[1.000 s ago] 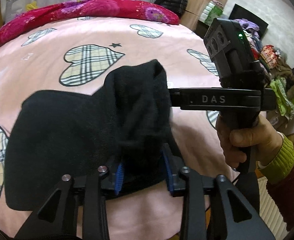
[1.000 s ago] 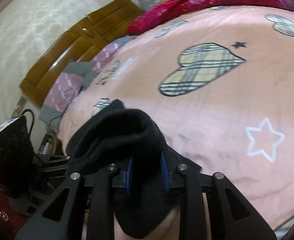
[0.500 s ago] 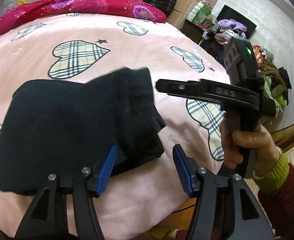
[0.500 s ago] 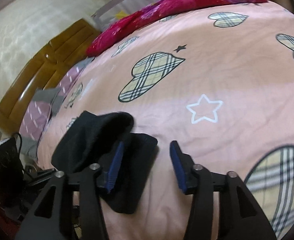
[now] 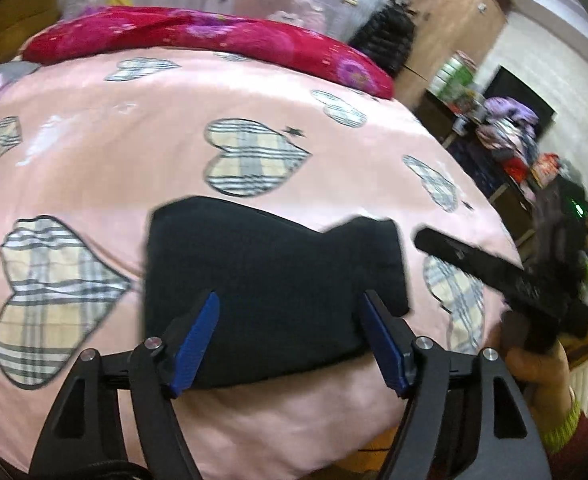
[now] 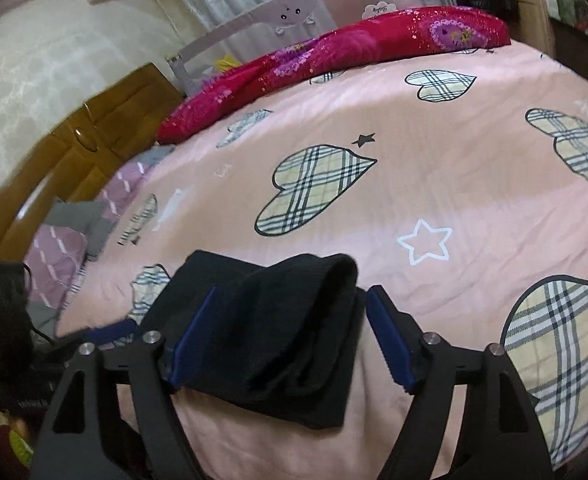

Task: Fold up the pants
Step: 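Lift the folded end with both grippers and fold it over the bundle, then lower the folded end onto the bundle and open both grippers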

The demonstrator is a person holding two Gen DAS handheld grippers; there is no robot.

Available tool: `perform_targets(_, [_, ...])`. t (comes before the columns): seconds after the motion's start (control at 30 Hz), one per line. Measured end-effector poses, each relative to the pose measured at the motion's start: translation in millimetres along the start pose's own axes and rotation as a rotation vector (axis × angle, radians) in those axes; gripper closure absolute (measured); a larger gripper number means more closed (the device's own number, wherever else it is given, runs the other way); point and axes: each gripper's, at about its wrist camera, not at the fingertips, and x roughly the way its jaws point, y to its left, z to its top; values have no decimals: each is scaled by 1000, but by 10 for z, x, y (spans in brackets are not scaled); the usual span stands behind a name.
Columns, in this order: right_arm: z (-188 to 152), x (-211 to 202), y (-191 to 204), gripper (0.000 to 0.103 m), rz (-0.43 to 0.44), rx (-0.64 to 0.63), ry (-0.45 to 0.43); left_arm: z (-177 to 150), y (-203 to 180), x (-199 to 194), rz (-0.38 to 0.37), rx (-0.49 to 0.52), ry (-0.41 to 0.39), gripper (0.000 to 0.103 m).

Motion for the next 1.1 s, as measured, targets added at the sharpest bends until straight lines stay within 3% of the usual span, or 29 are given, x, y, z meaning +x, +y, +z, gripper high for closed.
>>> perform_targets(0.27, [57,205,237,24,-155,-27,0,213,536,107,70,-117,22,29])
perform_targets(0.47, [-81,267,185,24,-199,-28,31,278,644,324,102,-110,59,29])
perform_targets(0.67, [-301,341,-2,24,-338,-54,112,328,731,664,173,-95,125,29])
perform_targets(0.93, [-474,312,-403,24,-411,13,168,171,811,790,193,-103,142,28])
perform_targets(1.0, [-521,343,-525,32,-365,65,197,141,829,773,178,-119,136,28])
perform_targets(1.1, [-525,221,-529,32,-315,104,156,144,825,647,172,-121,119,29])
